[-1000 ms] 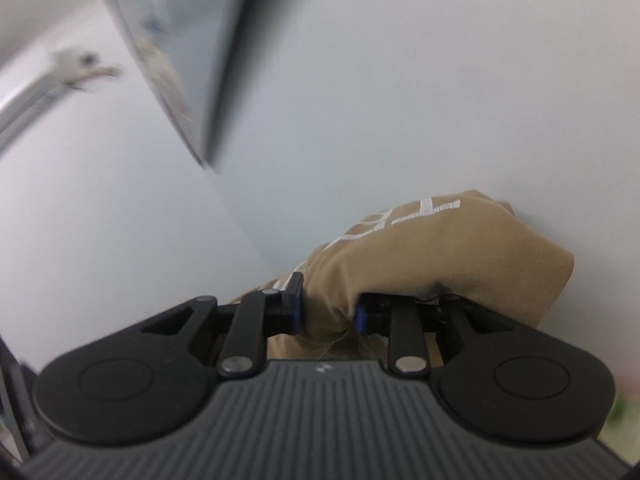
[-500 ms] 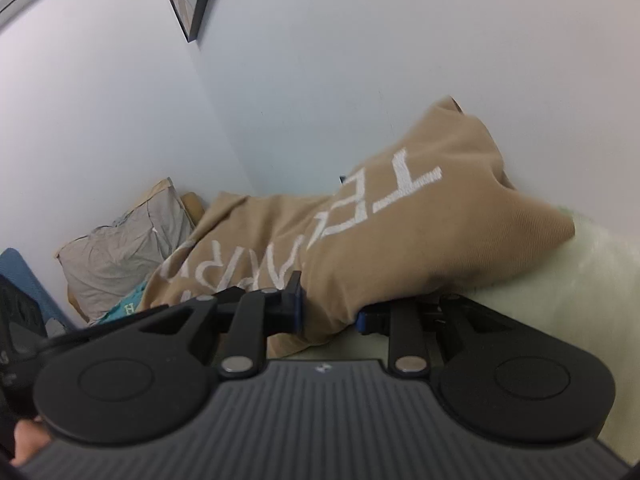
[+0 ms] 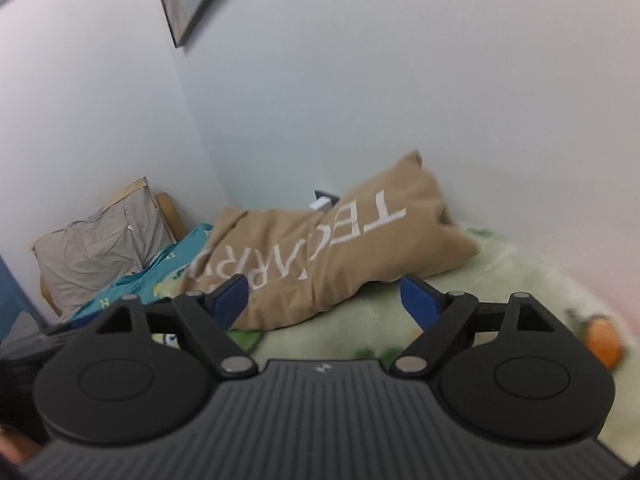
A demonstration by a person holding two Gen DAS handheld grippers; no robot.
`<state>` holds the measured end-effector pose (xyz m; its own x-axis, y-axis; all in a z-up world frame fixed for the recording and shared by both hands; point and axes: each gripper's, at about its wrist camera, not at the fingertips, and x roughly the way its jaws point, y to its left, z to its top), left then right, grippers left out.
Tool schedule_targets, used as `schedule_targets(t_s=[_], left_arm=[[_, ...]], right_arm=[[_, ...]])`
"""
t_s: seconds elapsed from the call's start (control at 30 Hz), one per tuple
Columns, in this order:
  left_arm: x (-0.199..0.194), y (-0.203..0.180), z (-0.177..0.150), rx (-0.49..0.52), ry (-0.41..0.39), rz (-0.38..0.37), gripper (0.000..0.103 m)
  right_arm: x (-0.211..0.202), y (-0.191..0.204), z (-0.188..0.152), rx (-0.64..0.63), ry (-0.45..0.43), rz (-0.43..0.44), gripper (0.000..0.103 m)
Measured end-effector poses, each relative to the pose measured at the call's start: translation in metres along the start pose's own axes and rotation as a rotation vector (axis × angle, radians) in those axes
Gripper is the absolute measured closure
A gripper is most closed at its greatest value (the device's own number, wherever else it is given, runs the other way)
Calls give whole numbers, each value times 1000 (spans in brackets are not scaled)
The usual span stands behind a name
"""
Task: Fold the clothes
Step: 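Carry the folded T-shirt with both grippers onto the green blanket, then open both grippers and pull them back from the folded T-shirt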
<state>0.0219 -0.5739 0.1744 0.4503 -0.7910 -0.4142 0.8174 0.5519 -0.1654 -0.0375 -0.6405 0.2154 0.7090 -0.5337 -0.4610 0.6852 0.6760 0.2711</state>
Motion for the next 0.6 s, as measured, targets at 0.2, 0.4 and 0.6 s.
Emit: schedule_targets(t_s=[0.2, 0.4, 0.6], left_arm=[[-95, -15, 4, 65, -110, 54, 0], [-163, -26, -15, 68, -152, 66, 0], [-213, -31, -42, 106, -201, 118, 0]], right_arm=[[-82, -8, -6, -25, -96, 36, 18], [-143, -5, -35, -69, -153, 75, 18], [-180, 2, -59, -120, -202, 79, 18]])
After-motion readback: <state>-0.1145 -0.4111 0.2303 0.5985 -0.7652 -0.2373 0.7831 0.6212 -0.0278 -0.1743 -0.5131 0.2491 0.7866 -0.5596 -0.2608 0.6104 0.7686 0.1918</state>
